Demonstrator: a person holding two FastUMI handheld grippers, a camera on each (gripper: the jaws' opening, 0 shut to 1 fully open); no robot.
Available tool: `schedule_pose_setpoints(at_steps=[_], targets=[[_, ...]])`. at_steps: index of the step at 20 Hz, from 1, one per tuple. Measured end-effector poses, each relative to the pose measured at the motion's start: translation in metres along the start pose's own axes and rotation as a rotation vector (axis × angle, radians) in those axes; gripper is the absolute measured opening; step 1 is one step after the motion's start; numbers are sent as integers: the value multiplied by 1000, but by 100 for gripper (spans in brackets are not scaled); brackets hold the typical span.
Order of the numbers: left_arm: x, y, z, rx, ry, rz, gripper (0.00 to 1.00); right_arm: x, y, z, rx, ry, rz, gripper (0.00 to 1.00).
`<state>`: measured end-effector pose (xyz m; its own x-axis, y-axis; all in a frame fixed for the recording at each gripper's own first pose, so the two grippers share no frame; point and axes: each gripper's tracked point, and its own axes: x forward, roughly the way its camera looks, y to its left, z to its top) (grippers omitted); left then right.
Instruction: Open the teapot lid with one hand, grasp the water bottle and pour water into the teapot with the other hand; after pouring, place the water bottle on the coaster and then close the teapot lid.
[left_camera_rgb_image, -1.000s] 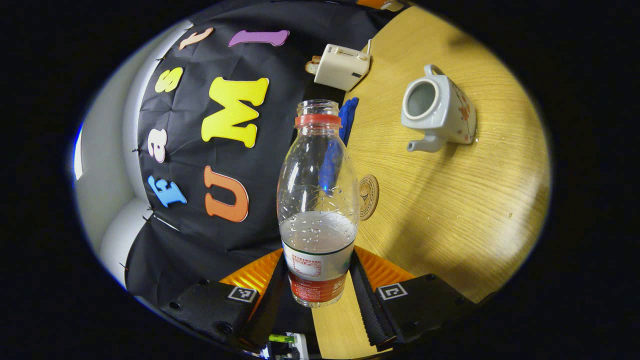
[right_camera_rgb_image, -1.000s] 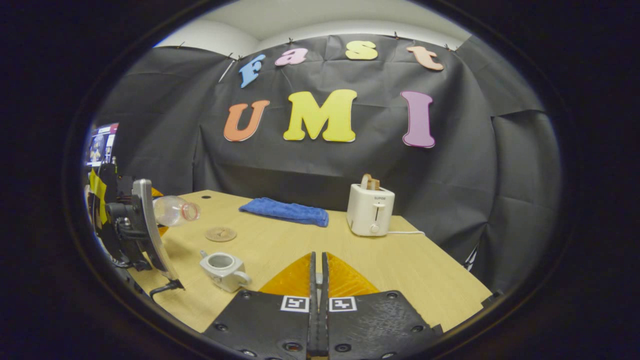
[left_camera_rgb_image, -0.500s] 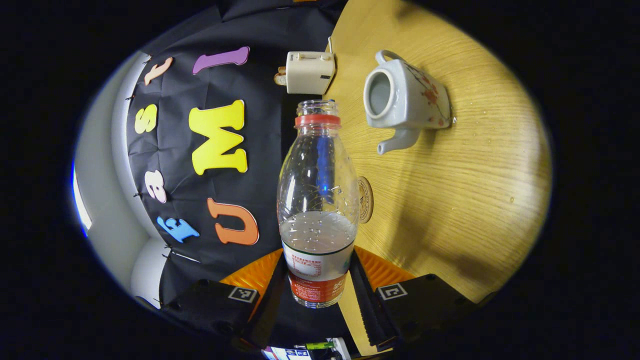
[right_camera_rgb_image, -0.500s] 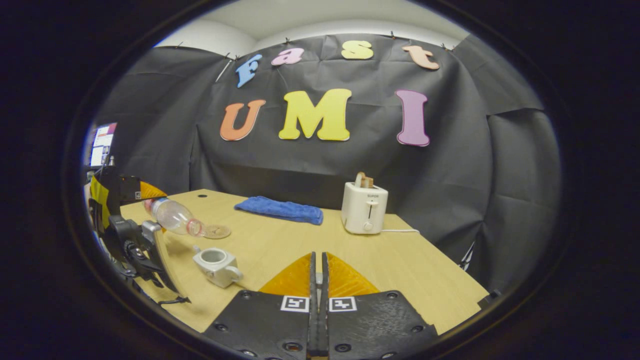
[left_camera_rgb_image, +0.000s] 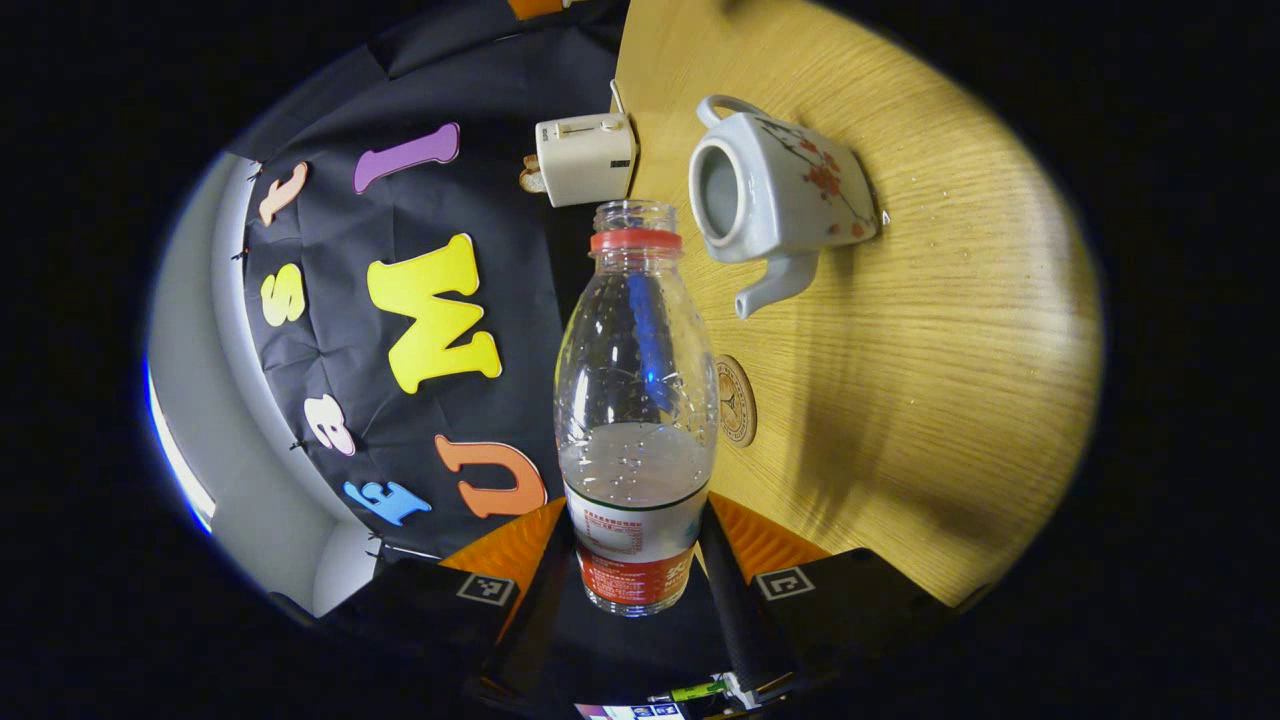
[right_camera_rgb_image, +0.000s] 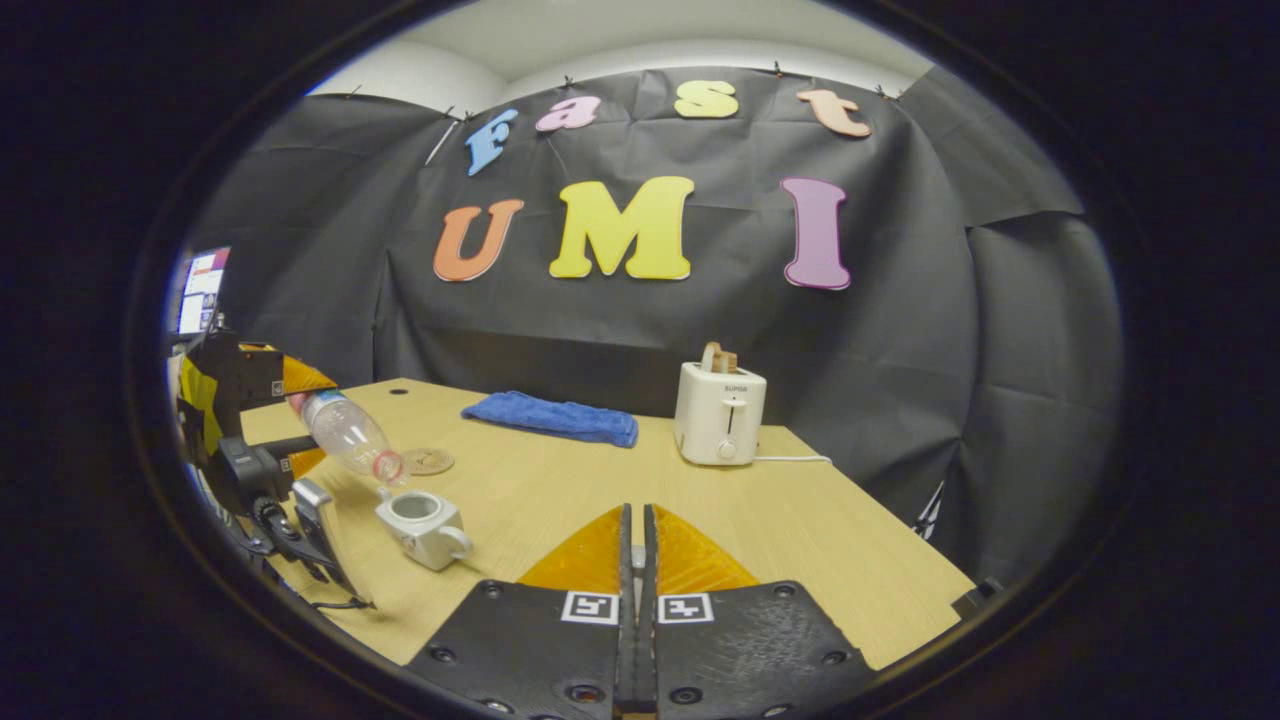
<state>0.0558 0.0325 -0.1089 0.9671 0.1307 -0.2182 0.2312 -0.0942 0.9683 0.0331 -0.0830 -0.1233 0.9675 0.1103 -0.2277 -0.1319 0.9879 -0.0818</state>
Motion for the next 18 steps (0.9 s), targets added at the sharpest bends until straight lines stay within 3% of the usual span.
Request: schedule_pose_setpoints(at_steps=[18], targets=[[-4, 20, 8, 174, -3, 40, 72, -3, -7, -1, 4, -8, -7, 0]])
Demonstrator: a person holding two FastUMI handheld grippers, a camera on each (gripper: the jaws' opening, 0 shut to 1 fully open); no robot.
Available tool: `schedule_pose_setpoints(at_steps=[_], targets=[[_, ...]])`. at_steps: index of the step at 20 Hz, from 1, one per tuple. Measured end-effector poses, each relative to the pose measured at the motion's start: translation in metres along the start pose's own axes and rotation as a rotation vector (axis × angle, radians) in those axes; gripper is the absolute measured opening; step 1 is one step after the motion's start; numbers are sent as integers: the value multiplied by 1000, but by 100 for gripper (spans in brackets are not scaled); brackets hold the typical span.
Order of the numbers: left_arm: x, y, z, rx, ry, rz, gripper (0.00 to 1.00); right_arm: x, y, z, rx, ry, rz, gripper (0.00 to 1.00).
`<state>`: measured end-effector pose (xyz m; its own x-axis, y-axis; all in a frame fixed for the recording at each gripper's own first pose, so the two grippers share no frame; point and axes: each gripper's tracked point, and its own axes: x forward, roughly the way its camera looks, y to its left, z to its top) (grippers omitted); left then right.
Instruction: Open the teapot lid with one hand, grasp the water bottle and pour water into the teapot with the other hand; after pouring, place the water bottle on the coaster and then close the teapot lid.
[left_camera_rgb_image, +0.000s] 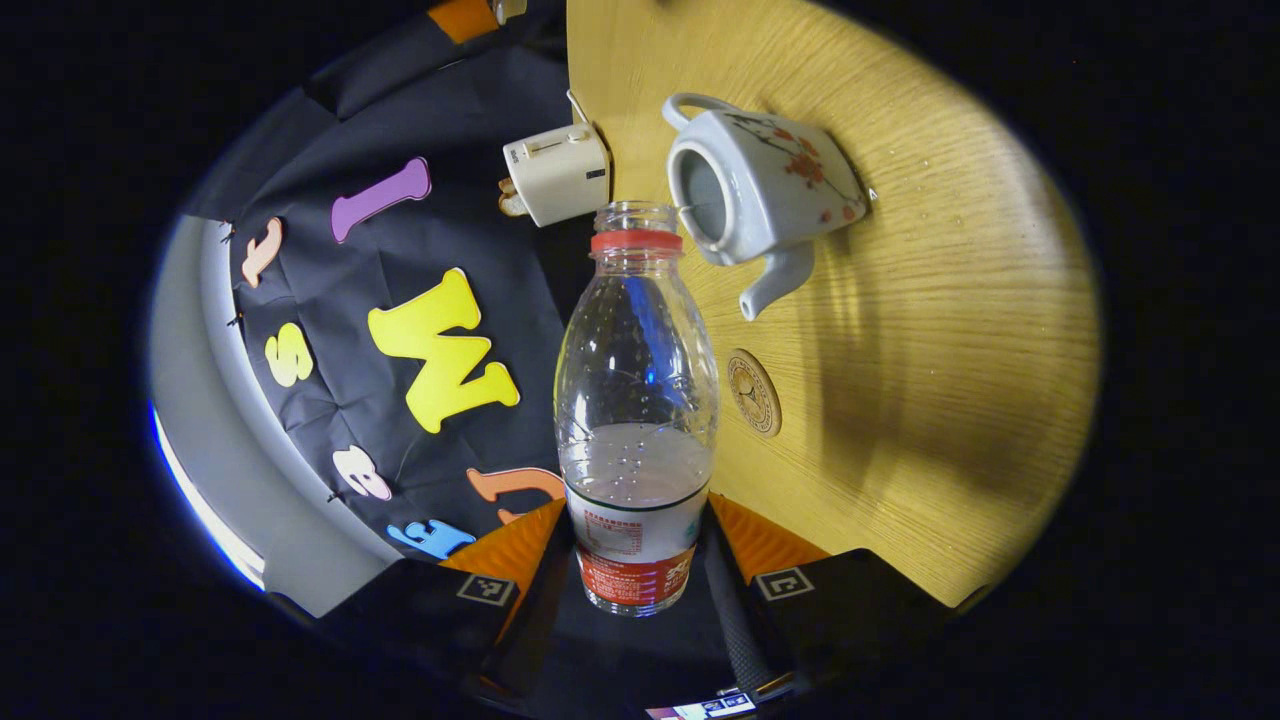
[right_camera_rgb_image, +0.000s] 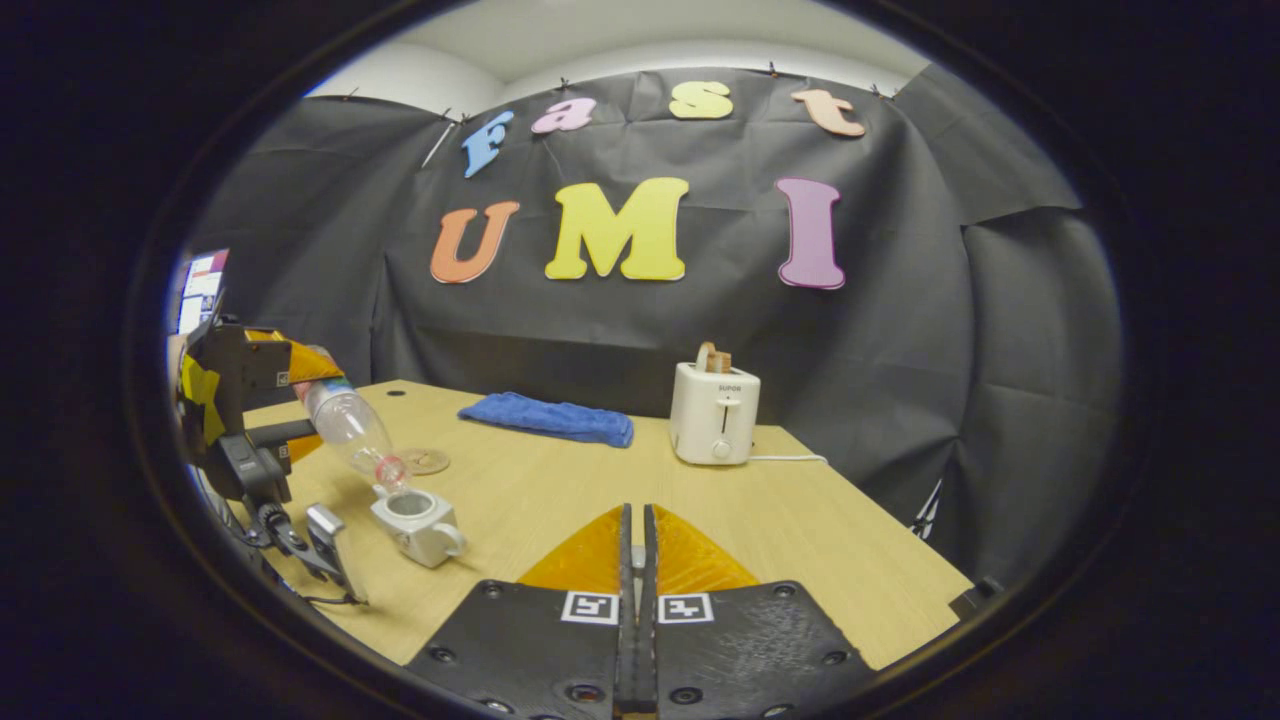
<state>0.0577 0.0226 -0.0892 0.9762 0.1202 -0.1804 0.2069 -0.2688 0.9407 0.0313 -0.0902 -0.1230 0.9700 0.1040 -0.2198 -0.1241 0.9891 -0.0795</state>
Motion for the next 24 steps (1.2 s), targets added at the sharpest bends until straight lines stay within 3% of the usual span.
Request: schedule_pose_setpoints(at_steps=[24], targets=[[2, 18, 2, 152, 2, 15, 72, -5, -6, 2, 10, -15, -5, 0]])
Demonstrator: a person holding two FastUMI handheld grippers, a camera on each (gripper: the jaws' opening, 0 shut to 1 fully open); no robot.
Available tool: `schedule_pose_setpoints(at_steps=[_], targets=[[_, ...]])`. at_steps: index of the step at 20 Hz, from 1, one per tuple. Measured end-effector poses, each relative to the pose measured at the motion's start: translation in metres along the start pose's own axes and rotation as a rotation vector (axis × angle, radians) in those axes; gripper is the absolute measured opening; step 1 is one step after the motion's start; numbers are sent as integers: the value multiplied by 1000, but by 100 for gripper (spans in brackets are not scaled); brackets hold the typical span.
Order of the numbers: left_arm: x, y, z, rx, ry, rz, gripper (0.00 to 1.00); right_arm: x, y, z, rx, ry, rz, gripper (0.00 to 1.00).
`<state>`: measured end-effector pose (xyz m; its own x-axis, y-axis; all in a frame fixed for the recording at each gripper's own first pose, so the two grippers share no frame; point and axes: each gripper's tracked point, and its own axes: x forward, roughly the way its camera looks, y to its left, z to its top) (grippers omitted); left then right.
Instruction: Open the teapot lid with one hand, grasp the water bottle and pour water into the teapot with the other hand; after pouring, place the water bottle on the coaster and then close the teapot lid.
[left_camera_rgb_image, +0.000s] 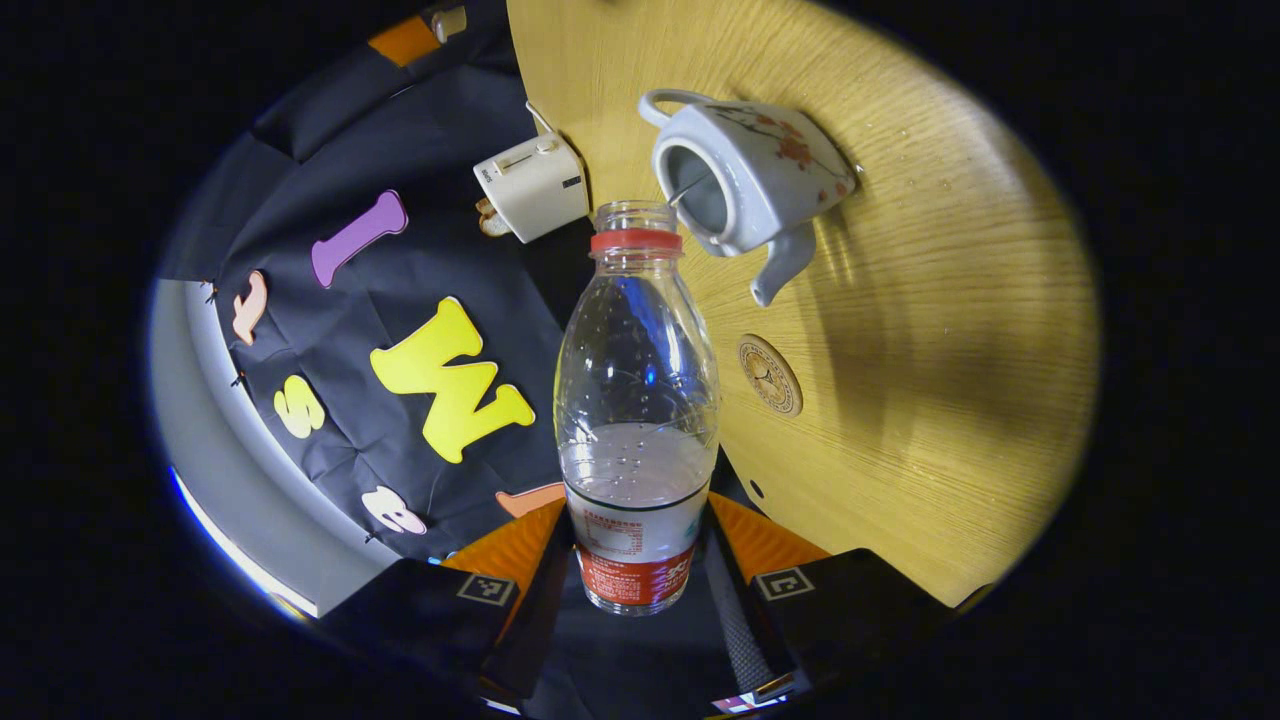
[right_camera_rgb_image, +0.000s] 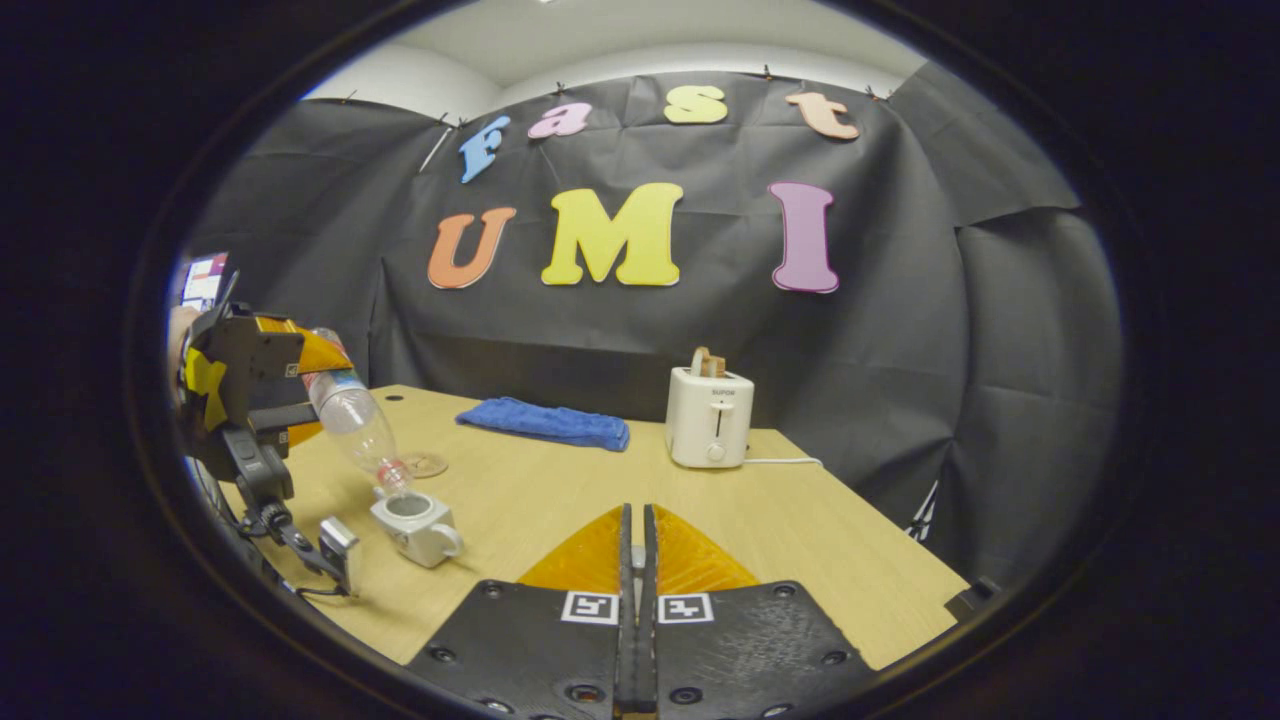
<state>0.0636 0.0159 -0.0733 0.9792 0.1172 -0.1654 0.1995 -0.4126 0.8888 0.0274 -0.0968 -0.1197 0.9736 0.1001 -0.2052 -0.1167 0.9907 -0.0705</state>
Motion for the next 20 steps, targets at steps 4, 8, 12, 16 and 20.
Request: schedule_pose_setpoints(at_steps=[4, 8, 12, 16, 20], targets=[[-1, 2, 1, 20, 0, 0, 72, -1, -1, -1, 6, 0, 1, 0], [-1, 3, 1, 34, -1, -1, 72, -1, -1, -2, 9, 1, 4, 0], [0, 5, 0, 45, -2, 1, 72, -2, -3, -2, 12, 1, 3, 0], [1, 5, 1, 49, -2, -2, 72, -1, -4, -1, 11, -1, 1, 0], [3, 5, 0, 42, -6, 1, 72, -2, -2, 0, 11, -3, 3, 0]])
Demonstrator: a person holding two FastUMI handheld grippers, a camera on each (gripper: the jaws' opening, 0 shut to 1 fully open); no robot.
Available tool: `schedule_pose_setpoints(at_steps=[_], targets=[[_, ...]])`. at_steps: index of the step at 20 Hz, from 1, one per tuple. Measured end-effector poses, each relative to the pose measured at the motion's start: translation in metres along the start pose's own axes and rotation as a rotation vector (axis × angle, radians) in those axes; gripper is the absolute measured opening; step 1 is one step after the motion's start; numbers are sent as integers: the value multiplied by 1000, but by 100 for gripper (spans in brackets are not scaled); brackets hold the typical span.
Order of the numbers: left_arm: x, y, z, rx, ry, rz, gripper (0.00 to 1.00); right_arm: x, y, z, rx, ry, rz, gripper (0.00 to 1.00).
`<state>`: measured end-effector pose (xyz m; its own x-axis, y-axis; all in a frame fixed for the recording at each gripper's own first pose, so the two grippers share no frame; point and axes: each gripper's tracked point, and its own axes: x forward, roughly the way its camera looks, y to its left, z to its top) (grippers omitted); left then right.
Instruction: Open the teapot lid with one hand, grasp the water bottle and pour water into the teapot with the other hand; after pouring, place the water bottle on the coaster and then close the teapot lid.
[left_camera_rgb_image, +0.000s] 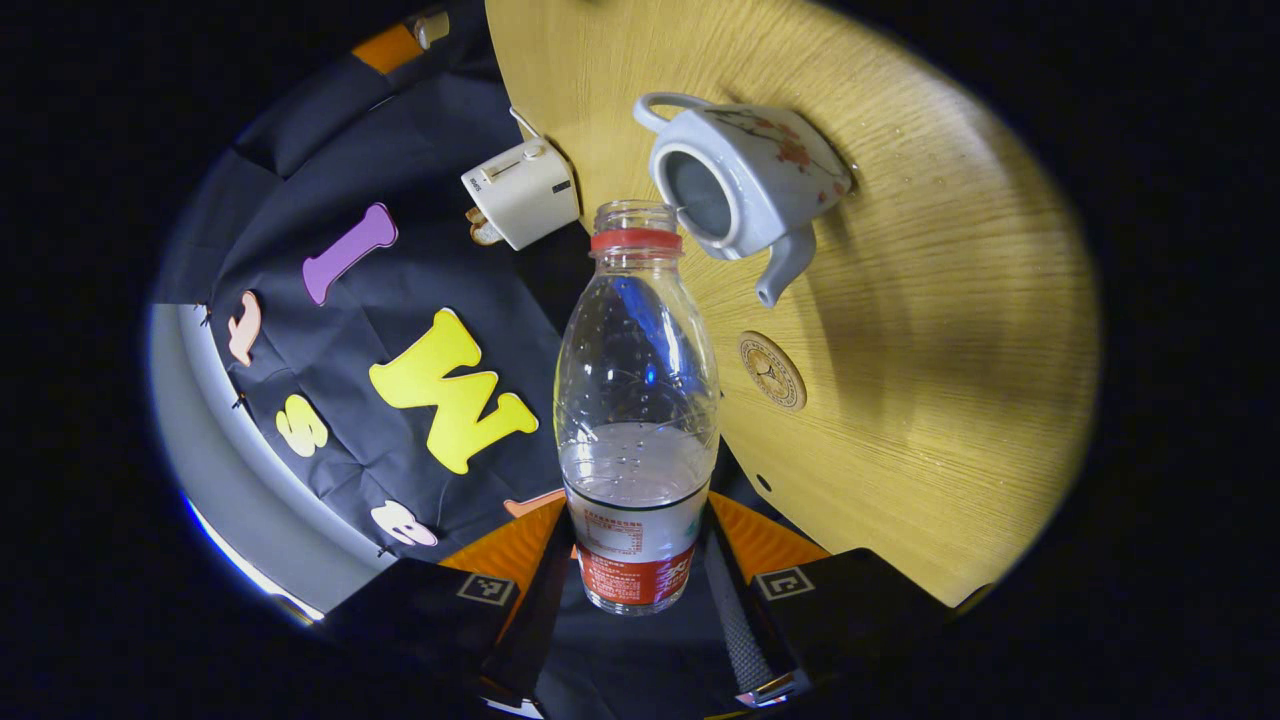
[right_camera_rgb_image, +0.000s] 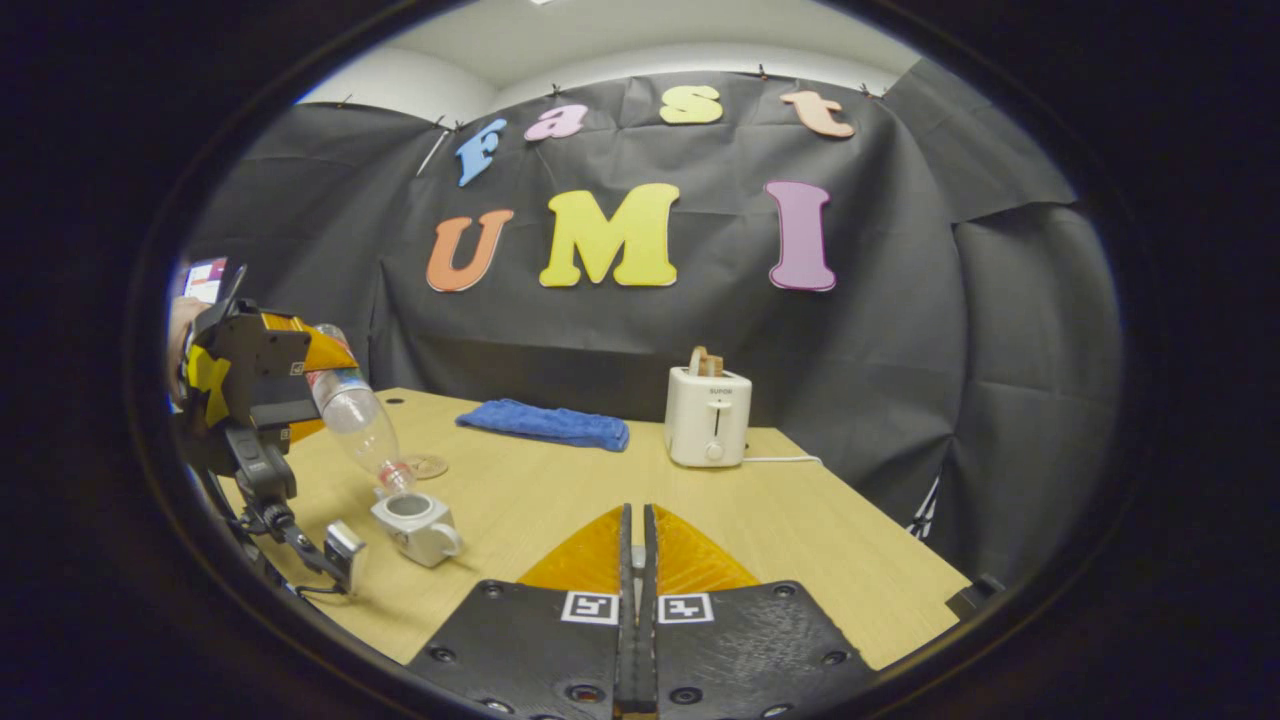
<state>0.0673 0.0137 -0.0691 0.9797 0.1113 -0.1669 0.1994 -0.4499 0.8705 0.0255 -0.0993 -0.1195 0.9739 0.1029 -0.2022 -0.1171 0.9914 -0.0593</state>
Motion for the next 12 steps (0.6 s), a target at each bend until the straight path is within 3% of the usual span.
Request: schedule_pose_setpoints(at_steps=[6, 12], targets=[[1, -7, -1, -92, -11, 8, 72, -1, 1, 3, 3, -4, -2, 0], [-8, -61, 1, -492, -22, -200, 72, -5, 4, 11, 47, -17, 5, 0]])
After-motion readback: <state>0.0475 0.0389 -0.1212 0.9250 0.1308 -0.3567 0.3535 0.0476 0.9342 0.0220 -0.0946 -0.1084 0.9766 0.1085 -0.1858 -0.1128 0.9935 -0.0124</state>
